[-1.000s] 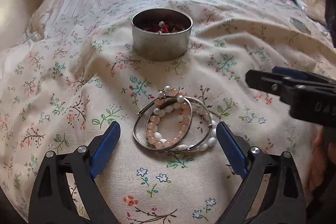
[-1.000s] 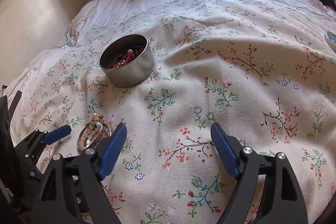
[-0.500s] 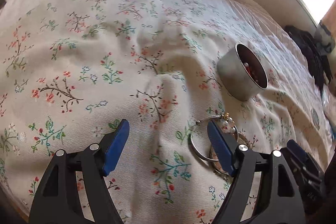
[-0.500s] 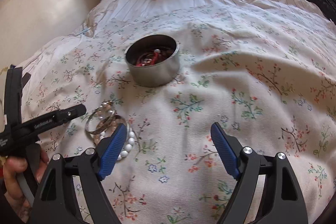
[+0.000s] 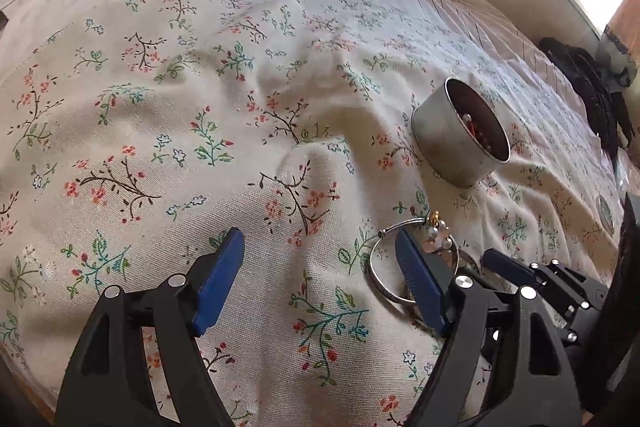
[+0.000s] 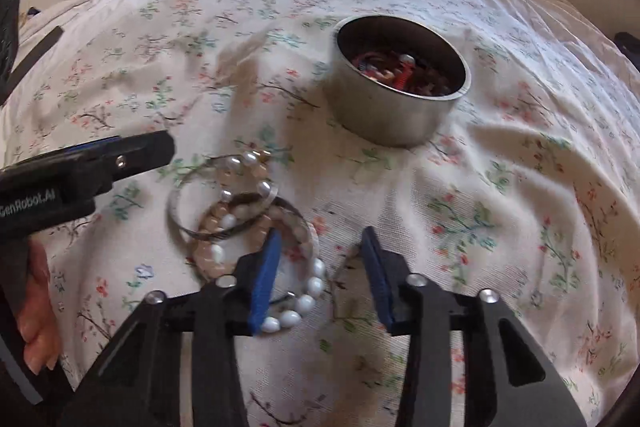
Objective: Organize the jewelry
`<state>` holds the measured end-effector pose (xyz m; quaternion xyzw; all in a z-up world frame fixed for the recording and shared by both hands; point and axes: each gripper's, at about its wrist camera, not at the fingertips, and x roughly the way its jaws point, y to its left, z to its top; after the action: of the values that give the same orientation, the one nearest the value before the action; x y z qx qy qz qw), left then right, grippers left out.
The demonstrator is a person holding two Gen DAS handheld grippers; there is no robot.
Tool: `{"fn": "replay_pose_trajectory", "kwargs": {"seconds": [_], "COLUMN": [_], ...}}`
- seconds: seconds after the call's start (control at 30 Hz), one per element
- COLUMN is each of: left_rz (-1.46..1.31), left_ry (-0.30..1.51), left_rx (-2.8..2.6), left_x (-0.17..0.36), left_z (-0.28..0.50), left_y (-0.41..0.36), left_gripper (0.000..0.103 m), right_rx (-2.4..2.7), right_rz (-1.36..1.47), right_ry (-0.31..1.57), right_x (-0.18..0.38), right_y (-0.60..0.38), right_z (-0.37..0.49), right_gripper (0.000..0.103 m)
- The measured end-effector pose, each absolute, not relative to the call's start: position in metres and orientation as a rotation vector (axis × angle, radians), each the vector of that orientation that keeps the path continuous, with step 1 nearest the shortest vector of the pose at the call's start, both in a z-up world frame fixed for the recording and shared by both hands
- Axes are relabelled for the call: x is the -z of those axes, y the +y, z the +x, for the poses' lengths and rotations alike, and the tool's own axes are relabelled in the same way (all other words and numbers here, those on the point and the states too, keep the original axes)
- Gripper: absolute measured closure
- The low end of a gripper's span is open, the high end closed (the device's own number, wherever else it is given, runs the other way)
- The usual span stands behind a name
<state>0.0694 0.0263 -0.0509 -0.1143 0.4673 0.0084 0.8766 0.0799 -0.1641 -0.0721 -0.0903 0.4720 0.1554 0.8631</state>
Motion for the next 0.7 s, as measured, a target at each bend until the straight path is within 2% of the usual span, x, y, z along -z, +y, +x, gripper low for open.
{"fn": "replay_pose_trajectory", "kwargs": {"seconds": [0.17, 0.27, 0.3, 0.53, 0.7], "left_rz": [-0.152, -0.125, -0.116, 0.130, 0.099], "left_ry": [1.010, 0.951, 0.931, 0.984, 0.904], "left_rx": [-0.008, 0.037, 0.056, 0.107, 0.172], "left_x": [0.057, 0.047, 0.043, 0.059, 0.042], "left_z": [0.072, 0.067, 0.066, 0.080, 0.075], "left_y": [0.012, 0.001, -0.004, -0.055, -0.055], "left_gripper": [0.029, 0.029, 0.026, 0.024, 0.024], "right_rx": [-0.159, -0.170, -0.178, -0.191, -0.202], "right_rz": [-0.154, -0.141, -0.145, -0.056, -0.056], "right_ry": [0.979, 0.982, 0.983, 0.985, 0.986], "right_x": [0.065, 0.066, 0.067, 0.065, 0.065], "right_y": [-0.205, -0.208, -0.207, -0.216, -0.213], "right_z": [0.066, 0.066, 0.066, 0.067, 0.067], "right_gripper": [0.069, 0.069, 0.069, 0.069, 0.070]}}
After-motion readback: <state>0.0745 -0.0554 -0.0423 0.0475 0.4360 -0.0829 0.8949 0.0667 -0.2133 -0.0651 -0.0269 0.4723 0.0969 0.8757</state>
